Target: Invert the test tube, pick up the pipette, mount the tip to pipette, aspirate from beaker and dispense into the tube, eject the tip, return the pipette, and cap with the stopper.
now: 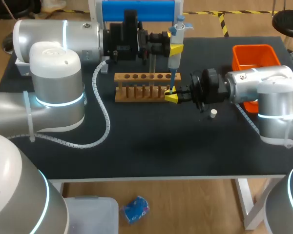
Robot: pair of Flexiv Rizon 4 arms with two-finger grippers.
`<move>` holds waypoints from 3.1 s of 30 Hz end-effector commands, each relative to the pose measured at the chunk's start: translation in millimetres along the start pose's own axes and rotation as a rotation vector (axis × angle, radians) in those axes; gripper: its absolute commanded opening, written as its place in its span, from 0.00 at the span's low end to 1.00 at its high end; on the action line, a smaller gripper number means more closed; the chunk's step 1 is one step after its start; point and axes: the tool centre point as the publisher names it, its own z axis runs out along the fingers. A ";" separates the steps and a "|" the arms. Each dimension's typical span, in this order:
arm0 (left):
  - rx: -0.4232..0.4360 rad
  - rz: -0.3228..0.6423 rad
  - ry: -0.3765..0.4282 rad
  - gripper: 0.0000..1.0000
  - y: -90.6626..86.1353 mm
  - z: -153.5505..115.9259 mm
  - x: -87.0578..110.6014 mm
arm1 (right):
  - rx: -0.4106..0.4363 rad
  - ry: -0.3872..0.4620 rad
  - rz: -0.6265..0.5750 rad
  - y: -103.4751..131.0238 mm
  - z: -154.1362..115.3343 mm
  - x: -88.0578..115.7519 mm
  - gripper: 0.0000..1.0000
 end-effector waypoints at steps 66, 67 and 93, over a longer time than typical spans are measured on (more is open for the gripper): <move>0.003 0.001 0.001 0.00 1.3 0.3 -0.7 | -0.087 -0.010 0.030 29.2 2.5 -8.3 0.00; 0.003 0.001 0.001 0.00 1.3 0.3 -0.7 | -0.089 -0.010 0.031 29.7 2.2 -8.4 0.00; 0.003 0.001 0.001 0.00 1.3 0.3 -0.7 | 0.084 0.015 0.133 18.1 -6.9 7.3 1.00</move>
